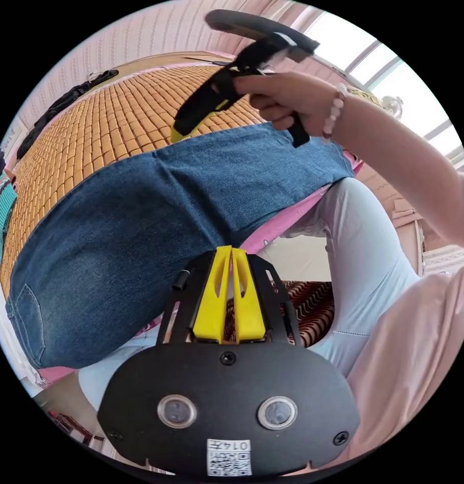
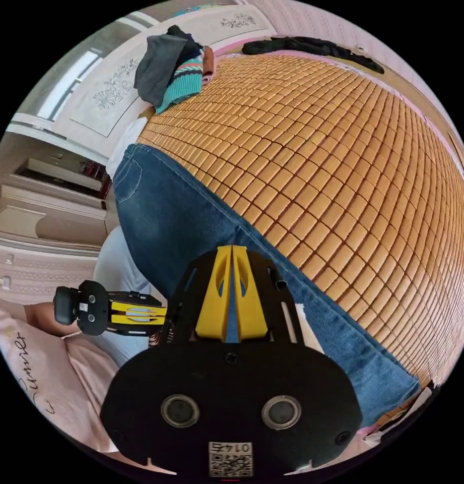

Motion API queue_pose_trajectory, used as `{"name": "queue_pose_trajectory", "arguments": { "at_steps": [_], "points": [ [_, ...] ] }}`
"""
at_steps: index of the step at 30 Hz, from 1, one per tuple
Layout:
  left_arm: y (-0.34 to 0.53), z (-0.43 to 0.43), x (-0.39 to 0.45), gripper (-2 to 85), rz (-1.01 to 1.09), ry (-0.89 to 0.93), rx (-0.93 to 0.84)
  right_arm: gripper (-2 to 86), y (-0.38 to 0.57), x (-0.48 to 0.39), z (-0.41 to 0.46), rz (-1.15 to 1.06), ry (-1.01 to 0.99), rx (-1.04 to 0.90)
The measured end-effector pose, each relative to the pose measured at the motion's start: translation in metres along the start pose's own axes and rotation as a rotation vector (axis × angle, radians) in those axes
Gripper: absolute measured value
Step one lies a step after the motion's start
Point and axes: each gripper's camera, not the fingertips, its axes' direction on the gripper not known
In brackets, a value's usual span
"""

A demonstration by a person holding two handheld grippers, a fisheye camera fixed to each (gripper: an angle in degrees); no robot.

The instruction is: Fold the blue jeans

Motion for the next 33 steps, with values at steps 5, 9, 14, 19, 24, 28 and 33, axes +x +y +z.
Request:
{"name": "queue_pose_trajectory", "arguments": {
  "at_steps": [5,9,14,19,24,28,33],
  "points": [
    [-0.02,-0.022,0.051,1.8,0.109,0.008,0.093,1.2,0.218,0.085,-0.1,0.363,0.106,0.404],
    [-0.056,-0.021,0.108,6.0,0.286,0.057,0.176,7.9,0.413,0.159,-0.129,0.806,0.155,0.62],
    [-0.111,-0.012,0.164,6.9,0.404,0.153,0.169,13.9,0.551,0.205,-0.092,1.074,0.085,0.713],
    [-0.149,-0.009,0.202,7.3,0.466,0.132,0.167,15.8,0.611,0.265,-0.048,1.129,-0.025,0.677],
    [-0.177,0.0,0.236,8.6,0.525,0.15,0.121,4.8,0.653,0.297,-0.033,1.077,-0.177,0.809],
    [-0.201,0.003,0.257,10.2,0.565,0.137,0.12,2.4,0.682,0.295,-0.037,0.994,-0.169,0.887],
    [-0.295,0.009,0.244,9.3,0.419,0.177,0.138,1.5,0.708,0.287,-0.052,0.876,-0.146,0.933]
  ]
}}
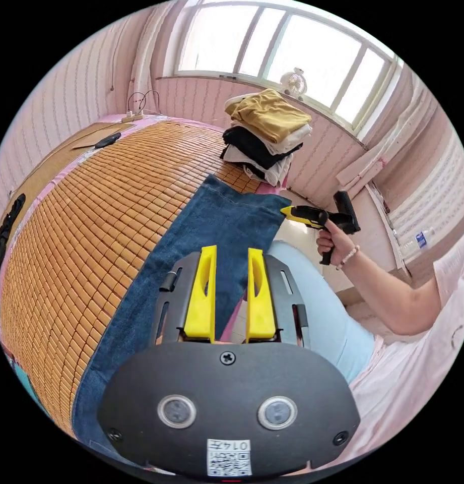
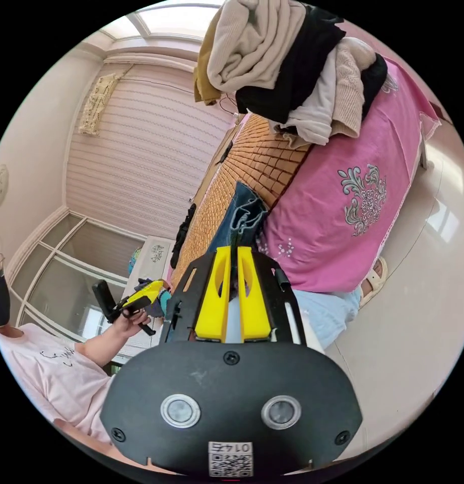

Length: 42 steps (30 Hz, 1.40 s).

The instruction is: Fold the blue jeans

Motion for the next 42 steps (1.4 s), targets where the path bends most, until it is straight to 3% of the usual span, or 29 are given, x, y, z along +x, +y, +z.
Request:
{"name": "queue_pose_trajectory", "arguments": {
  "at_steps": [6,15,22,26,31,35,39,42],
  "points": [
    [-0.102,0.073,-0.011,10.0,0.145,-0.125,-0.171,1.1,0.014,0.045,-0.027,0.084,0.119,0.005],
    [-0.146,0.182,0.012,11.6,0.257,-0.153,-0.372,1.1,0.031,0.092,-0.029,0.097,0.155,-0.069],
    [-0.128,0.179,0.031,4.1,0.397,-0.136,-0.334,1.0,0.049,0.115,-0.029,0.16,0.054,-0.015],
    [-0.12,0.166,0.024,1.3,0.338,-0.125,-0.309,1.0,0.049,0.101,-0.035,0.128,0.089,-0.006],
    [-0.127,0.113,0.002,0.2,0.29,-0.108,-0.233,1.0,0.017,0.03,-0.06,-0.091,0.067,0.076],
    [-0.164,0.058,-0.01,-0.1,0.26,-0.143,-0.062,1.0,-0.028,-0.058,-0.078,-0.355,0.155,0.179],
    [-0.203,-0.019,-0.003,0.0,0.22,-0.024,0.171,1.0,-0.064,-0.16,-0.129,-0.585,0.189,0.388],
    [-0.189,-0.078,-0.013,0.0,0.225,0.055,0.264,1.1,-0.059,-0.241,-0.148,-0.778,0.157,0.443]
  ]
}}
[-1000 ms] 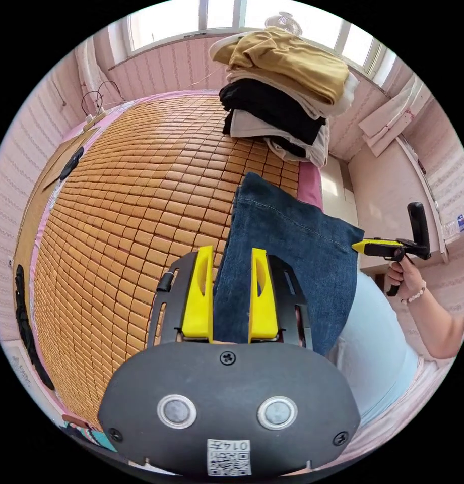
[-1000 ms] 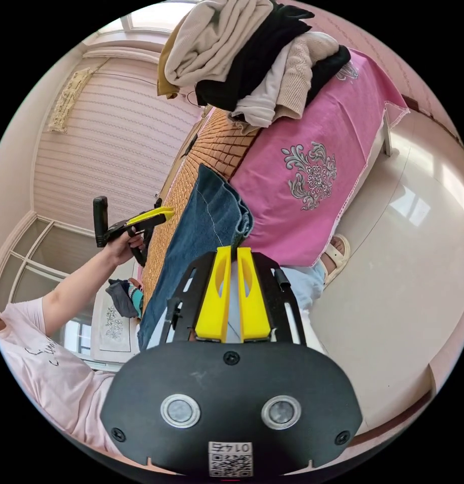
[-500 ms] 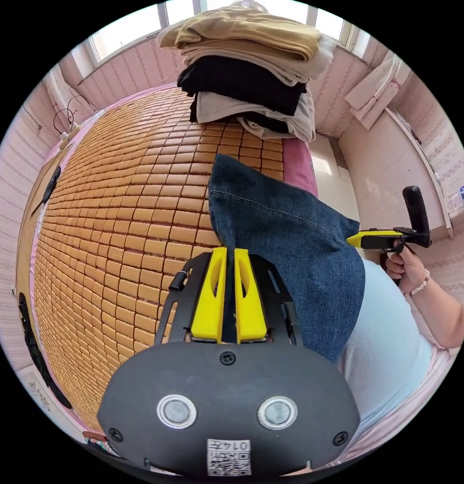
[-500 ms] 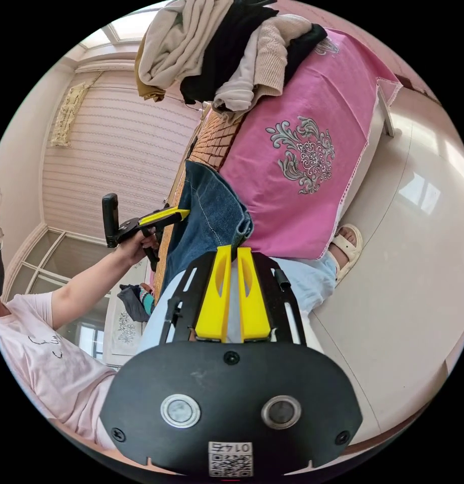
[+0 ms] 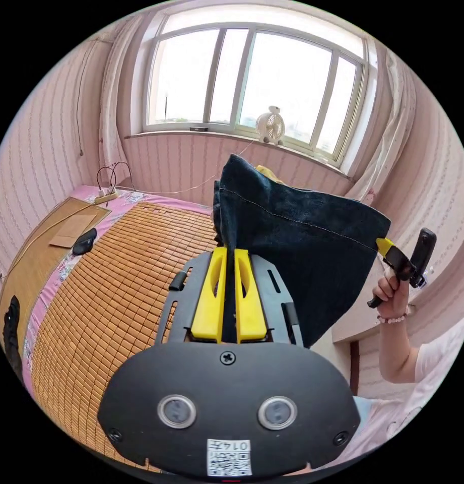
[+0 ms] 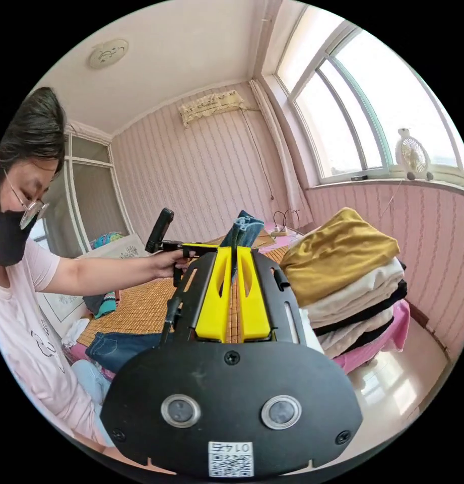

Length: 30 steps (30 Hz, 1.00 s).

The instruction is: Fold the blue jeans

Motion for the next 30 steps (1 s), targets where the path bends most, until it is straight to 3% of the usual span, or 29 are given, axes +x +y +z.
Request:
{"name": "queue_pose_trajectory", "arguments": {
  "at_steps": [5,11,13,17,19,21,26,30],
  "points": [
    [0.087,-0.112,-0.024,0.4,-0.029,-0.059,0.031,1.1,-0.044,-0.108,0.028,-0.172,-0.273,-0.053],
    [0.297,-0.291,-0.058,2.2,-0.275,-0.283,0.033,1.3,-0.052,-0.3,0.14,-0.281,-0.887,-0.229],
    [0.37,-0.342,-0.063,3.6,-0.41,-0.374,0.043,1.5,-0.038,-0.407,0.193,-0.334,-1.086,-0.355],
    [0.57,-0.43,-0.065,5.9,-0.855,-0.662,-0.03,2.7,0.027,-0.57,0.266,-0.488,-1.041,-0.652],
    [0.65,-0.452,-0.05,6.5,-1.06,-0.68,-0.057,4.5,0.095,-0.644,0.308,-0.602,-0.946,-0.961],
    [0.722,-0.469,-0.02,6.7,-1.216,-0.631,0.019,5.5,0.123,-0.671,0.315,-0.638,-0.951,-1.087],
    [0.766,-0.464,0.015,7.0,-1.222,-0.557,0.108,6.8,0.116,-0.687,0.314,-0.654,-0.92,-1.153],
    [0.755,-0.44,0.003,9.1,-1.15,-0.52,0.076,7.2,0.086,-0.663,0.327,-0.575,-0.704,-1.183]
  ]
}}
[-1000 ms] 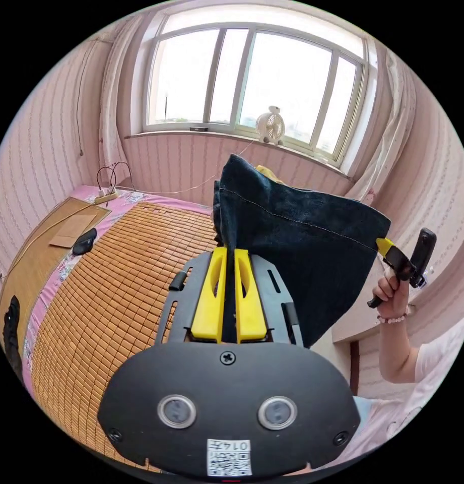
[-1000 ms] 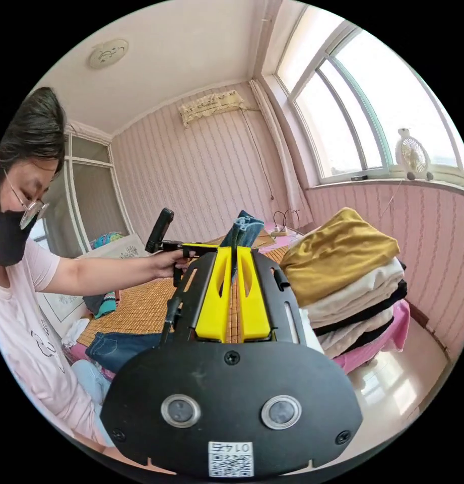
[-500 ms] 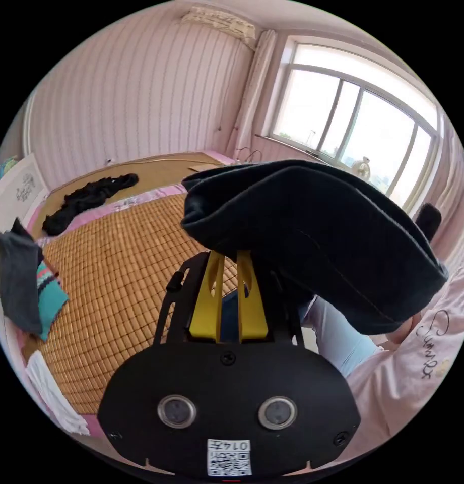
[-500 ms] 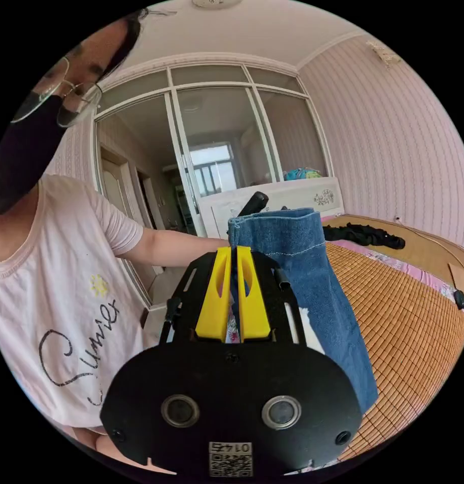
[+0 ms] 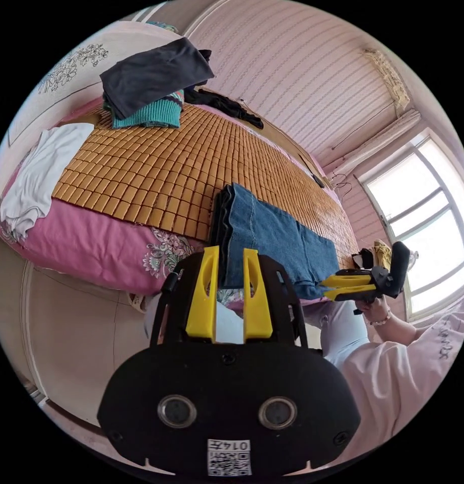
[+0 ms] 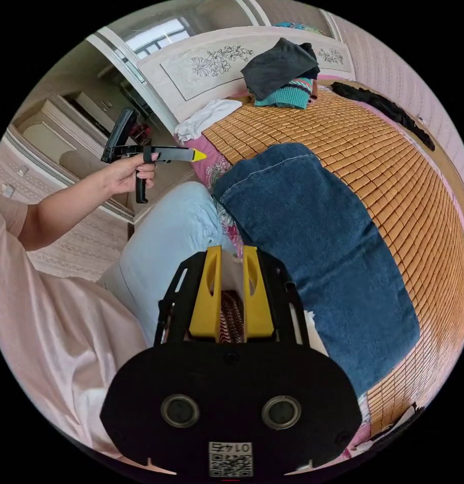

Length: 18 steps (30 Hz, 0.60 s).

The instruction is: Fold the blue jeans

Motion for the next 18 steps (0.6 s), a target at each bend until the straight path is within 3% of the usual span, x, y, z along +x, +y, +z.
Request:
{"name": "queue_pose_trajectory", "arguments": {
  "at_steps": [4,7,10,12,15,18],
  "points": [
    [-0.015,0.032,0.009,14.1,0.032,-0.058,-0.093,8.3,0.018,0.031,-0.032,0.261,0.204,0.009],
    [-0.025,0.063,0.012,13.5,0.065,-0.053,-0.28,9.1,0.029,0.047,-0.044,0.415,0.315,-0.026],
    [-0.028,0.067,0.009,11.0,0.055,-0.028,-0.31,8.3,0.033,0.062,-0.045,0.54,0.358,-0.084],
    [-0.027,0.057,0.015,6.0,0.101,-0.048,-0.284,7.9,0.033,0.07,-0.032,0.579,0.326,-0.174],
    [-0.018,0.068,0.035,4.9,0.263,-0.155,-0.31,7.6,0.026,0.064,-0.029,0.559,0.309,-0.147],
    [-0.018,0.076,0.051,5.1,0.288,-0.216,-0.343,7.3,0.006,0.058,-0.031,0.549,0.339,-0.171]
  ]
}}
